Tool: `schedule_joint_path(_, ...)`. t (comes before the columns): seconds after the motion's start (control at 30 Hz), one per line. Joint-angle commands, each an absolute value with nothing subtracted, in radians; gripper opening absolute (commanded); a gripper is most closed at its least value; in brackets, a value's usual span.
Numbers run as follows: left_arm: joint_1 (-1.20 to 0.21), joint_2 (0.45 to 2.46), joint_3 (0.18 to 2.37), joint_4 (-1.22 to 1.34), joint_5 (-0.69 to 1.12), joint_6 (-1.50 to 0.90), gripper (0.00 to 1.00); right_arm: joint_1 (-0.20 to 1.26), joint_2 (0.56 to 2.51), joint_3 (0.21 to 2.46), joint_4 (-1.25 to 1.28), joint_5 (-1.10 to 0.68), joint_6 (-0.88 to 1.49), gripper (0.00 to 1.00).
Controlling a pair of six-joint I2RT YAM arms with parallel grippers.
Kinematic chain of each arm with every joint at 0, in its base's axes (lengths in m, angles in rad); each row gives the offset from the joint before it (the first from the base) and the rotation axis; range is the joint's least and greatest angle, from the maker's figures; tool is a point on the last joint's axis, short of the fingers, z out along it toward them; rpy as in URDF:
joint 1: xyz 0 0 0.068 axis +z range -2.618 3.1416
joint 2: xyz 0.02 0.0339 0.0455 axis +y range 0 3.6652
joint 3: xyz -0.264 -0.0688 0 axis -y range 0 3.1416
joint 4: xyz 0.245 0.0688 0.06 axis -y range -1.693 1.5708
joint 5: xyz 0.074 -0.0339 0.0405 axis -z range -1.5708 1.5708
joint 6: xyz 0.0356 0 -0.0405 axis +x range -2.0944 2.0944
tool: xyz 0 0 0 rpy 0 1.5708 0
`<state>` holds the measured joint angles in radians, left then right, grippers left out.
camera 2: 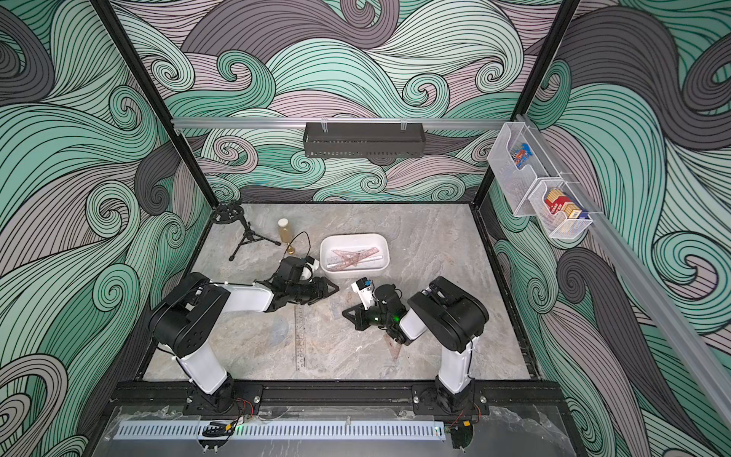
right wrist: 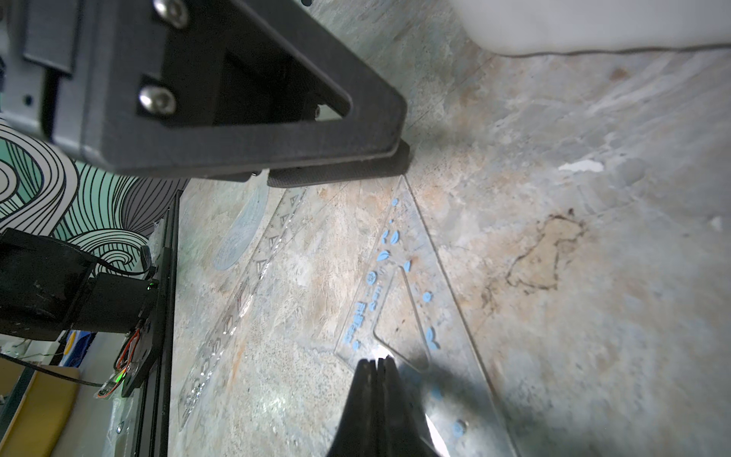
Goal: Put the scattered rulers into the storage box
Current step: Pick up the ruler from the center of the board.
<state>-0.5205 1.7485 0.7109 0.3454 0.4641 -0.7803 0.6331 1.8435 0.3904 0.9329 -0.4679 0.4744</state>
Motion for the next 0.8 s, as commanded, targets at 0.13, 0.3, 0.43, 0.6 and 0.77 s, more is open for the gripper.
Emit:
schedule_joint_path(0.13,-0.519,1.796,0.681,0.259,0.464,-0.790,0.61,0.644,1.901,0.337,0.700,-0.425,0.495,0.01)
schedule_joint_path(0.3,-0.517,1.753,0.688,0.242,0.454,-0.787,0.61,0.645,1.901,0.334,0.696,-0.420,0.496,0.01)
schedule_joint_path(0.43,-0.520,1.718,0.716,0.217,0.467,-0.792,0.61,0.646,1.901,0.333,0.693,-0.419,0.498,0.01)
schedule_joint_path(0.6,-0.522,1.710,0.746,0.181,0.443,-0.776,0.62,0.646,1.907,0.332,0.692,-0.416,0.502,0.01)
schedule_joint_path(0.77,-0.522,1.742,0.762,0.187,0.450,-0.782,0.62,0.646,1.907,0.330,0.687,-0.412,0.505,0.01)
